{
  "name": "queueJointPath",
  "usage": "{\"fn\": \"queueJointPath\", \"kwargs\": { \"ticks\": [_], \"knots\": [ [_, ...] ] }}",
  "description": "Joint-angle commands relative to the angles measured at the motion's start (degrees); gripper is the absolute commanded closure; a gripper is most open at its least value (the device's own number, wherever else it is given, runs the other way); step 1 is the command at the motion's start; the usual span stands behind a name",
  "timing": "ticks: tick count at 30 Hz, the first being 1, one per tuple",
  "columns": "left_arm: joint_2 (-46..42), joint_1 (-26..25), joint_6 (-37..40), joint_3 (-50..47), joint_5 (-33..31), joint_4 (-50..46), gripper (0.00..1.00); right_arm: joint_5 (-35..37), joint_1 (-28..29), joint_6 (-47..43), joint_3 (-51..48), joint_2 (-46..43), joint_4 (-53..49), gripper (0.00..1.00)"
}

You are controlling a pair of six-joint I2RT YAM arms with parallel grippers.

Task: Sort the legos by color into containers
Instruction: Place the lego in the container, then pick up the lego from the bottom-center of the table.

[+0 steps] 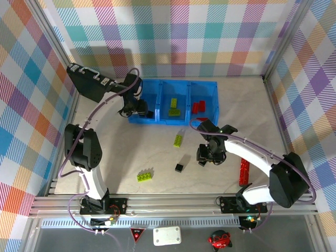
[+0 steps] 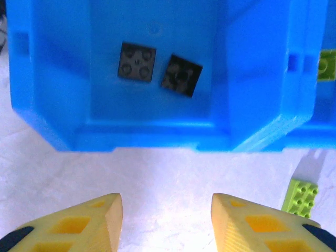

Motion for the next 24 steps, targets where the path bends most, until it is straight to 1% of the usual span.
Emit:
{"fn": "queueJointPath", "kwargs": {
  "ticks": [1,6,12,16,20,24],
  "knots": [
    [-4.7,0.4,2.1,-2.8,0.3,-1.2,0.52,0.6,0.3,1.4,-1.1,1.0,2.0,0.46],
    [-8.7,0.4,4.1,-6.8,-0.9,-2.1,0.52,0.2,0.3,2.5,-1.8,2.8,4.8,0.41],
    [-11.6,0.4,7.1,-9.8,-4.5,-3.9,0.52,1.0,0.3,4.0,-2.3,5.2,6.3,0.41],
    [-12.7,0.5,8.3,-13.2,-6.2,-0.8,0.52,2.2,0.3,5.5,-2.5,6.5,6.2,0.41],
    [-12.0,0.5,8.3,-15.4,-5.2,1.5,0.52,3.0,0.3,6.9,-2.6,7.5,6.2,0.41],
    [-12.6,0.5,9.1,-17.4,-5.2,3.4,0.52,2.3,0.3,7.4,-2.7,8.8,7.3,0.41]
  ]
}}
